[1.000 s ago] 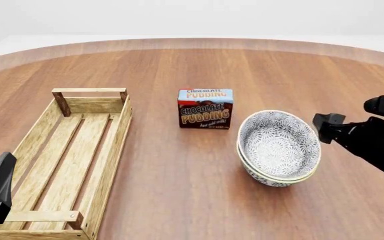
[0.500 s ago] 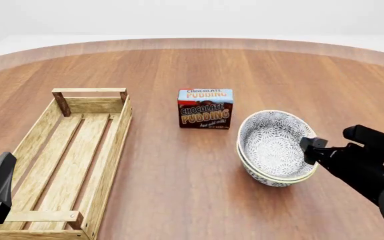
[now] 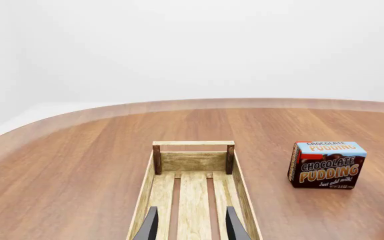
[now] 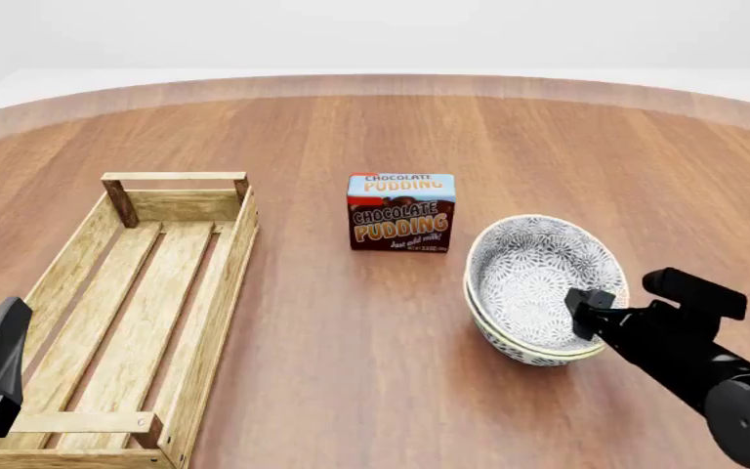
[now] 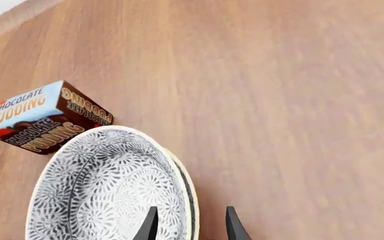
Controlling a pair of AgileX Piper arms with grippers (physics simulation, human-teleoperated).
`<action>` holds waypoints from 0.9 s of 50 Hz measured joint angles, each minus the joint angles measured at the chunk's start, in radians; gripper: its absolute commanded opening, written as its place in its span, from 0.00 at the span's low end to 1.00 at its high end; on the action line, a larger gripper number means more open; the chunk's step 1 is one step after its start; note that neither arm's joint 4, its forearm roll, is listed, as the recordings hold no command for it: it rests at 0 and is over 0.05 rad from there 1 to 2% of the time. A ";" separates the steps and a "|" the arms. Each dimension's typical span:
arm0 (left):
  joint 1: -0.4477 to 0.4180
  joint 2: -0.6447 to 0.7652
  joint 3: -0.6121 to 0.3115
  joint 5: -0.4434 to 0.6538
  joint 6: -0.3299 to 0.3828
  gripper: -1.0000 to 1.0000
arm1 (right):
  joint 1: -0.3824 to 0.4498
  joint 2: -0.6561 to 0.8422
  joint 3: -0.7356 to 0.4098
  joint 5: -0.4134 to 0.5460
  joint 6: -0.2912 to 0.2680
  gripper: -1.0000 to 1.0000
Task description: Stack the left bowl on the right bowl and place them in the tray.
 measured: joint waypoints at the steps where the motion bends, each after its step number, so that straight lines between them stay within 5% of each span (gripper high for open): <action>1: 0.000 0.000 0.000 0.000 0.000 1.00 | 0.003 0.008 -0.001 -0.010 0.003 1.00; 2: 0.000 0.000 0.000 0.000 0.000 1.00 | 0.006 0.017 -0.002 -0.020 0.005 1.00; 3: 0.000 0.000 0.000 0.000 0.000 1.00 | 0.009 0.027 -0.002 -0.029 0.006 0.00; 23: 0.000 0.000 0.000 0.000 0.000 1.00 | 0.047 0.036 -0.005 -0.083 0.015 0.00; 45: 0.000 0.000 0.000 0.000 0.000 1.00 | 0.061 -0.248 -0.013 0.204 0.002 0.00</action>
